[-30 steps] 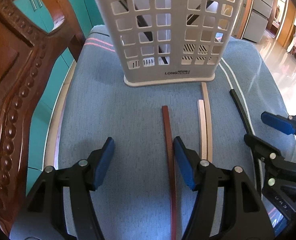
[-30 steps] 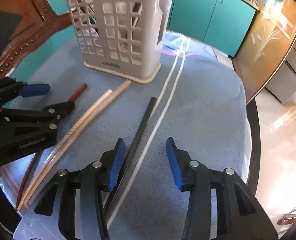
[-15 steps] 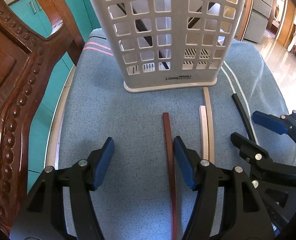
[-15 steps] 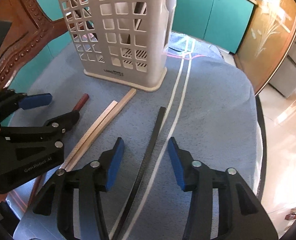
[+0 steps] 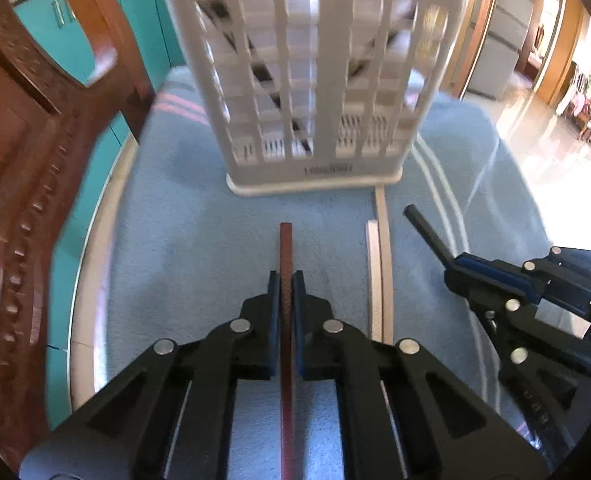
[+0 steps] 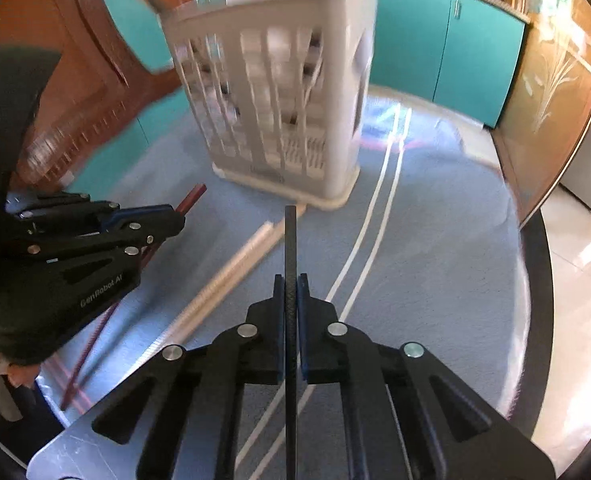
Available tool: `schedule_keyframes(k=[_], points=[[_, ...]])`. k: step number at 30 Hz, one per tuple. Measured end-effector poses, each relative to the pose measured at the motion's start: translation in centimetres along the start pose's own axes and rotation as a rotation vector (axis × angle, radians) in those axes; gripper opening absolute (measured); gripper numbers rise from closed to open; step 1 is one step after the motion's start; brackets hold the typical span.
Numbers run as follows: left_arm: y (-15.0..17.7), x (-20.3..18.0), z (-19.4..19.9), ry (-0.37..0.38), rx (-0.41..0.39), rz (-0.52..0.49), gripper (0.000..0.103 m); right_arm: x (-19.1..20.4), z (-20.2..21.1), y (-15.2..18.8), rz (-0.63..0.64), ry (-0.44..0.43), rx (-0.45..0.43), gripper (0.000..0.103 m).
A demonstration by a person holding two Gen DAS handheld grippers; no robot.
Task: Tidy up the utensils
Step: 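Lift both chopsticks into the white holder and open both tools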
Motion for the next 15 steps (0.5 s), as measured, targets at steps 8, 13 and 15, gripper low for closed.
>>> schedule_keyframes(k=[8, 13, 15], points=[[-0.1, 1.5, 11.1, 0.08, -0.271, 0.016, 0.007, -1.0, 11.0, -0.7, 0.004, -0.098, -0.252, 0.007], [-1.4, 2.9, 19.3, 0.108, -0.464, 0.017, 0.007, -1.9, 18.5, -2.7, 0.008, -0.148, -0.413, 0.007], [-2.3, 3.3, 22.5, 0.127, -0.542, 0.03, 0.007, -2.0, 21.5, -4.5, 0.008, -0.161, -0.49, 0.007]])
Point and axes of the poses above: each gripper's, at about its wrist camera, not at the fingertips, and z roughly against the way its jaws point, x to its left, y to its underside, the point moved 3 cm from there along -z, roughly the way its jaws point, and after that the axes turned 7 degrees about x, right-handed, at the moved point
